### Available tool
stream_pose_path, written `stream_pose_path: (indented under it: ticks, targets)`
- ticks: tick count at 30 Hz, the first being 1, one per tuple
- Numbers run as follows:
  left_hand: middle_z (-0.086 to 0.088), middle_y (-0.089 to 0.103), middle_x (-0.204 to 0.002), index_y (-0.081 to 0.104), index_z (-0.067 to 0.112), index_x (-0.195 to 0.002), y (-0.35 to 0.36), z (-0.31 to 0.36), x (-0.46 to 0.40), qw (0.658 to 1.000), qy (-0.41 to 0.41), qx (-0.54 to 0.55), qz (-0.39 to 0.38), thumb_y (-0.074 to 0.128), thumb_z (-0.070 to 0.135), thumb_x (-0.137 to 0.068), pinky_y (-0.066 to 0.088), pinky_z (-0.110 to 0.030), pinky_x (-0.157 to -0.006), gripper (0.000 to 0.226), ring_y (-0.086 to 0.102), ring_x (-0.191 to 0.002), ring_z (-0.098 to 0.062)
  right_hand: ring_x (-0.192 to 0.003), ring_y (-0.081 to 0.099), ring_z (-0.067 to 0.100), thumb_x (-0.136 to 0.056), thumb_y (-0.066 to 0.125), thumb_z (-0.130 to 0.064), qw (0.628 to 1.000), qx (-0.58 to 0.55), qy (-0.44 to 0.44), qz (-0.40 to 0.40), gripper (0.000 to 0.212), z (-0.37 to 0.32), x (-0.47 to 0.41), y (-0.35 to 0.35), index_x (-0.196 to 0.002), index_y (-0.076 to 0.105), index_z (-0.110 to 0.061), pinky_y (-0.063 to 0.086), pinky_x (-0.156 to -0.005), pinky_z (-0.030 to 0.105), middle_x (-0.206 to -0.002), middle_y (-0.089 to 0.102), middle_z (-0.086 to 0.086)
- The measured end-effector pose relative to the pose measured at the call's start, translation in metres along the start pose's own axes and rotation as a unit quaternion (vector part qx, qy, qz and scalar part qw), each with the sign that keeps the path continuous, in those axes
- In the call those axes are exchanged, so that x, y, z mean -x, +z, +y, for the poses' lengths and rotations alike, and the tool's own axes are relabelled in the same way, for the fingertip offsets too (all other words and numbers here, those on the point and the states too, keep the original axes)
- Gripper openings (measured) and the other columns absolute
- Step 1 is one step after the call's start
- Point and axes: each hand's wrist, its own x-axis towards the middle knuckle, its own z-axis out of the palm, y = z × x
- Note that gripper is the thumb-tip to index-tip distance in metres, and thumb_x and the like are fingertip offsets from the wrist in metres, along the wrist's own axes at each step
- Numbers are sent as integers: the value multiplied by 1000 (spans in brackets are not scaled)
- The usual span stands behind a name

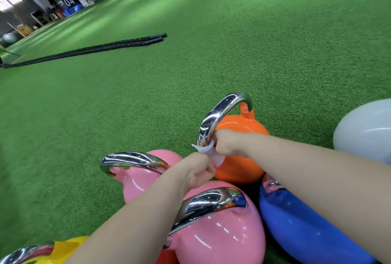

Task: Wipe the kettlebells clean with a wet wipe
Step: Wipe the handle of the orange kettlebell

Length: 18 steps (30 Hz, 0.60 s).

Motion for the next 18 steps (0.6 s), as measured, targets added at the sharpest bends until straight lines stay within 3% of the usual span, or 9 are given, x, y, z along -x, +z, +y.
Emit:
stream_pose_path:
  ticks: [3, 4, 5, 7, 10, 11, 13, 15, 18]
  targets:
    - [-14, 52, -127, 43, 2, -132, 1, 0, 2, 1000, -9, 3, -6, 18, -26, -81, 40, -27, -94, 63, 50, -112, -23, -80, 55, 21, -92, 47, -5, 1000, -4, 2, -2, 19, 7, 10, -5, -107, 59, -2, 43, -53, 15, -90, 58, 6]
    - [-13, 55, -119, 43, 1, -131, 1, 1, 4, 1000, -6, 9, -3, 18, -26, -81, 41, -27, -92, 63, 52, -108, -23, -64, 47, 15, -92, 50, -4, 999, -37, 8, -3, 8, 9, 16, -4, -90, 58, -5, 38, -42, 10, -74, 51, 2]
    - [-12, 56, -112, 44, 0, -131, 1, 1, 4, 1000, -2, 12, 0, 18, -26, -81, 43, -26, -86, 62, 54, -100, -21, -55, 39, 11, -92, 51, -3, 998, -59, 19, -8, 18, 12, 12, -1, -74, 51, -8, 36, -37, 10, -64, 43, 0]
    - [-11, 57, -110, 48, 1, -126, -1, 1, 5, 1000, 11, 5, 14, 17, -26, -80, 44, -22, -77, 62, 53, -94, -17, -49, 33, 11, -92, 44, 3, 996, -76, 55, -8, 32, 9, 6, -1, -62, 39, -9, 35, -44, 17, -57, 36, 3]
    - [-6, 63, -89, 58, 2, -97, -3, 5, 7, 996, 78, -10, 37, 23, -27, -78, 47, -13, -56, 50, 56, -81, -11, -54, 39, 18, -90, 40, 7, 990, -117, 72, -13, 25, 11, -11, 1, -65, 46, 3, 37, -58, 27, -61, 41, 11]
    - [-4, 63, -74, 57, 2, -82, -3, 7, 8, 993, 104, -25, 44, 25, -28, -77, 45, -11, -49, 44, 57, -69, -7, -60, 44, 22, -87, 42, 7, 989, -126, 69, -19, 17, 12, -13, -1, -75, 54, 8, 39, -62, 29, -66, 48, 15]
    - [3, 57, -52, 47, 4, -64, -2, 12, 11, 988, 142, -55, 38, 26, -31, -73, 41, -9, -45, 42, 55, -49, -1, -74, 48, 24, -81, 45, 8, 989, -135, 51, -27, 23, 15, -12, -1, -95, 62, 13, 41, -69, 33, -77, 54, 19]
    - [3, 60, -56, 49, 2, -71, -3, 11, 11, 987, 147, -67, 25, 27, -30, -75, 44, -9, -49, 40, 57, -54, -2, -75, 48, 24, -81, 46, 8, 987, -153, 32, -27, 25, 17, -10, -2, -100, 62, 10, 42, -69, 34, -78, 53, 18]
    - [-3, 63, -89, 56, 8, -100, -2, 10, 11, 992, 111, -65, 16, 34, -21, -85, 49, -11, -67, 39, 58, -85, -9, -61, 41, 19, -86, 43, 1, 991, -134, -2, -6, 21, 13, -6, -2, -94, 62, 1, 35, -56, 27, -71, 50, 13]
